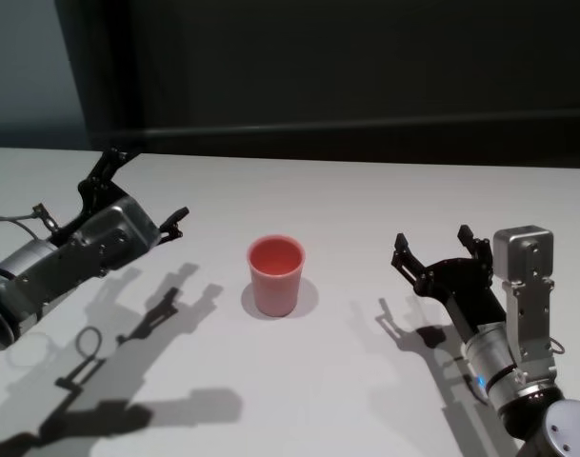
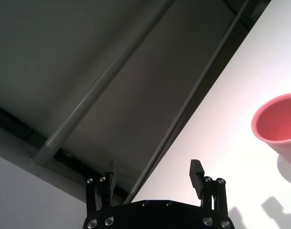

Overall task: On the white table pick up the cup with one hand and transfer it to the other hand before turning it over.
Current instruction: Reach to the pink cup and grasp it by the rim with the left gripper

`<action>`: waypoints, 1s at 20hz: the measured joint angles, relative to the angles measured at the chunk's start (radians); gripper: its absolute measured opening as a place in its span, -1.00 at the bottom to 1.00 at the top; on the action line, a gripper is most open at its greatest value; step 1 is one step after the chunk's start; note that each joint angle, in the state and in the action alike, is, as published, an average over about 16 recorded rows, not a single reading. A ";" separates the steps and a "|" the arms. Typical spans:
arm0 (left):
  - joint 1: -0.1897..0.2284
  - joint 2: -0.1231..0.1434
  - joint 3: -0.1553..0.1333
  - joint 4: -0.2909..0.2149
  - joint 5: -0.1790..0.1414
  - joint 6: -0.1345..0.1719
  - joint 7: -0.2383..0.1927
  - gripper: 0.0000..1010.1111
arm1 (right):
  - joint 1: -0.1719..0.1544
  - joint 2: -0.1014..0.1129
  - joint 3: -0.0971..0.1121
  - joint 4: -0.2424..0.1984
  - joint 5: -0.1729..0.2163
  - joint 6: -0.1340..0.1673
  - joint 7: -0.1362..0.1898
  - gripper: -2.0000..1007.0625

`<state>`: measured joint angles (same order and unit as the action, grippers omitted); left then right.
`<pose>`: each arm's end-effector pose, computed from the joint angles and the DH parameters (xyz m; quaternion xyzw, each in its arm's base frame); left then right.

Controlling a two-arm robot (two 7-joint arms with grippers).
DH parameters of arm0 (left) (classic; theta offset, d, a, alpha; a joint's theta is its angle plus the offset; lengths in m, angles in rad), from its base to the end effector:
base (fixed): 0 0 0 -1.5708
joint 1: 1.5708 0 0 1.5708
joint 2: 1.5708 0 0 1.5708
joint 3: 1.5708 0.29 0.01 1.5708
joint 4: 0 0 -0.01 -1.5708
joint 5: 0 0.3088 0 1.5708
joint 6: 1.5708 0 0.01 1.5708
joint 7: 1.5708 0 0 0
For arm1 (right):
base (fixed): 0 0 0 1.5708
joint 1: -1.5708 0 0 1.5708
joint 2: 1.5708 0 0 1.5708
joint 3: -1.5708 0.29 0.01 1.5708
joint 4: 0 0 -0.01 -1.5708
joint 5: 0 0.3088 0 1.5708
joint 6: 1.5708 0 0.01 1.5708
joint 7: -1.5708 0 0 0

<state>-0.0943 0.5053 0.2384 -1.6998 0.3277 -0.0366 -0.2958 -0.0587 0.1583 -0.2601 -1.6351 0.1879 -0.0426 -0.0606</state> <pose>0.3415 0.0574 -0.2326 0.2522 -0.3269 0.4476 0.7932 0.3002 0.0394 -0.3070 0.0183 0.0179 -0.6311 0.7753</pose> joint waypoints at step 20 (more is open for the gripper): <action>-0.259 0.210 0.222 -0.008 0.201 -0.147 -0.272 0.98 | 0.000 0.000 0.000 0.000 0.000 0.000 0.000 0.99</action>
<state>-0.3538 0.7156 0.4608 -1.7074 0.5282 -0.1833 -0.5678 -0.0587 0.1583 -0.2601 -1.6351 0.1879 -0.0426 -0.0606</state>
